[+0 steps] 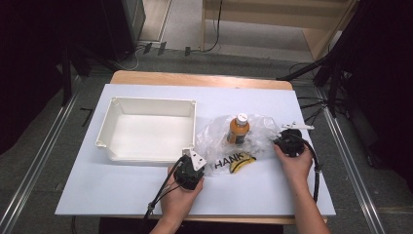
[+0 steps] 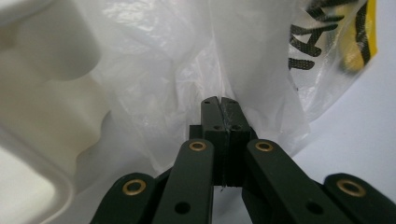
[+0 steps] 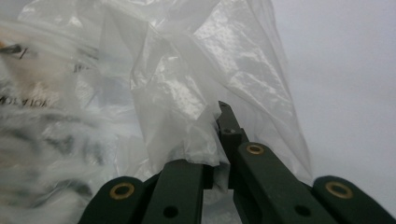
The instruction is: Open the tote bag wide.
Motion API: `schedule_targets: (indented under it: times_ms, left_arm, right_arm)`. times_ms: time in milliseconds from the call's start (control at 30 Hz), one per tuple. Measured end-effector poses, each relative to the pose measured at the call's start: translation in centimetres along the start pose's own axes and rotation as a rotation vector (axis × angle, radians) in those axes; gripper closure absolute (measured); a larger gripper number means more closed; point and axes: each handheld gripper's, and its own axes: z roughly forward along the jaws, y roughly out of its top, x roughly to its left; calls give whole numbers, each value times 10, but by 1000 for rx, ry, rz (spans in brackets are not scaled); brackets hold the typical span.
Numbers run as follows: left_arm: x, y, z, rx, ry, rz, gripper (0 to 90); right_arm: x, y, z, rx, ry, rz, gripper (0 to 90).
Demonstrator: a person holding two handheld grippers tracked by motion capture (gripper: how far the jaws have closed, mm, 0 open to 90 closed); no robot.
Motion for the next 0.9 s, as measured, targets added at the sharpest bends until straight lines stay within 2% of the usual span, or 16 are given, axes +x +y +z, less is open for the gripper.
schedule_targets:
  times_ms: [67, 167, 267, 300, 333, 367, 433, 600, 700, 767, 900]
  left_arm:
    - [4, -1, -1, 3, 3, -11, 900]
    - [6, -1, -1, 2, -6, -24, 900]
    - [3, -3, -2, -10, -6, 1, 900]
    - [2, -3, -3, -24, -21, 12, 891]
    - [0, -4, -4, -38, -35, 27, 837]
    - [-1, -5, -6, -46, -31, 34, 789]
    - [1, -5, -9, -74, -63, 24, 729]
    - [12, -6, -17, -135, -125, -40, 629]
    - [18, -7, -23, -177, -170, -63, 595]
    - [20, -9, -27, -197, -193, -66, 582]
    - [23, -12, -33, -228, -211, -63, 552]
  right_arm:
    - [-1, 0, 1, 3, -12, -7, 900]
    - [-4, 1, 1, 8, -11, 13, 900]
    - [-3, 1, 2, 3, -19, 9, 900]
    - [-2, 0, 1, -5, -9, 6, 888]
    - [-2, 0, 0, -8, -4, -1, 840]
    - [-1, 0, -1, -22, 11, -6, 771]
    - [0, 0, -6, -54, 68, -14, 686]
    - [10, 3, -19, -114, 107, -59, 582]
    - [14, 5, -29, -158, 108, -81, 574]
    - [14, 7, -34, -183, 130, -87, 574]
    - [16, 13, -41, -182, 164, -90, 575]
